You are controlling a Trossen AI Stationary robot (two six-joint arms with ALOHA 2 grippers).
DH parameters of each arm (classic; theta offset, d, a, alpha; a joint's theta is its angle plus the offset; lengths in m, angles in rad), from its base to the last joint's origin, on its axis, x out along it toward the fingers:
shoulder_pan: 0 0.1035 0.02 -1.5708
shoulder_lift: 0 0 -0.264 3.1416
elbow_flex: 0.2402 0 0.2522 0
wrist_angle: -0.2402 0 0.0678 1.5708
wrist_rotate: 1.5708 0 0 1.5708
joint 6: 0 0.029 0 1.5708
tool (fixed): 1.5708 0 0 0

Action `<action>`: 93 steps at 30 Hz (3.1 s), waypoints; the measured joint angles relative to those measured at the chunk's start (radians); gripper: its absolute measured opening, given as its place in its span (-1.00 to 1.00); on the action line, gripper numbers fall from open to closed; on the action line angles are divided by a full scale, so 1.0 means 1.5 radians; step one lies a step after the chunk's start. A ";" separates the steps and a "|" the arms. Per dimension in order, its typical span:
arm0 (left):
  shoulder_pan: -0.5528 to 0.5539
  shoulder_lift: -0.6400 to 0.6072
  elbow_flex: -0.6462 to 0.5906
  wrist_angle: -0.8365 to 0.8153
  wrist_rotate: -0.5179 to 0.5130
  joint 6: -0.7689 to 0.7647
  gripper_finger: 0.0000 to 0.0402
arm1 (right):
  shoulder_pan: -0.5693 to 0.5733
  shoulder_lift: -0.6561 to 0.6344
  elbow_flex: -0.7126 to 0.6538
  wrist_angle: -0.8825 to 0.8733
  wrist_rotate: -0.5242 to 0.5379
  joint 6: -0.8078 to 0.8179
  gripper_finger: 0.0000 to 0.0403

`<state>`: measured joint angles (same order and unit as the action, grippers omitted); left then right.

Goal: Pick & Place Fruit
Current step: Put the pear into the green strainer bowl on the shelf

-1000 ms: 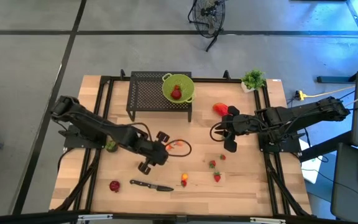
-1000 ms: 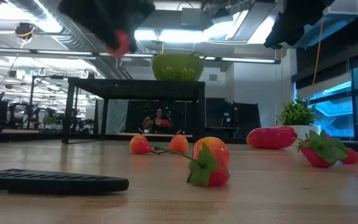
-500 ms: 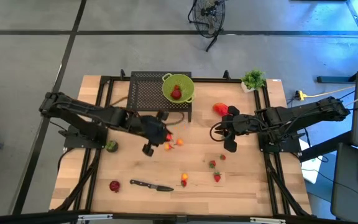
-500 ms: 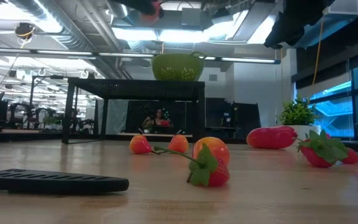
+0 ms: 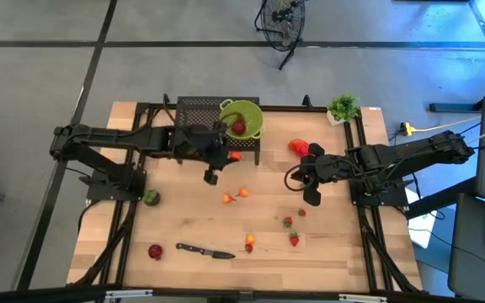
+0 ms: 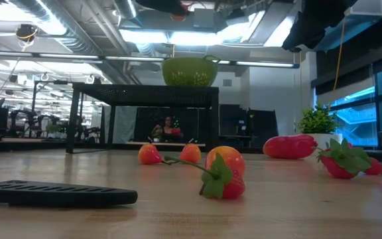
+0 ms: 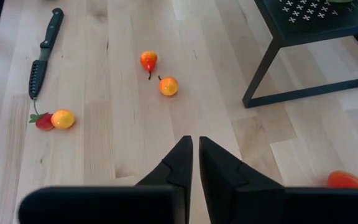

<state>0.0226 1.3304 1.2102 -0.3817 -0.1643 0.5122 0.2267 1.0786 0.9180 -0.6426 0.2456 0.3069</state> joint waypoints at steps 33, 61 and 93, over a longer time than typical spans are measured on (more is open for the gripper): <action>0.257 0.003 0.010 0.149 0.019 -0.299 -0.39 | 0.000 0.000 0.000 0.010 0.000 -0.001 -0.84; 0.263 0.182 0.196 -0.157 0.056 -0.305 -0.38 | 0.000 0.000 0.000 0.011 0.000 -0.001 -0.88; 0.261 0.216 0.195 -0.202 0.086 -0.298 -0.38 | 0.000 0.000 0.000 0.017 0.000 0.003 -0.92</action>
<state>0.4141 1.6539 1.5021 -0.6848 -0.0349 0.0657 0.2264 1.0786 0.9180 -0.6167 0.2459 0.3111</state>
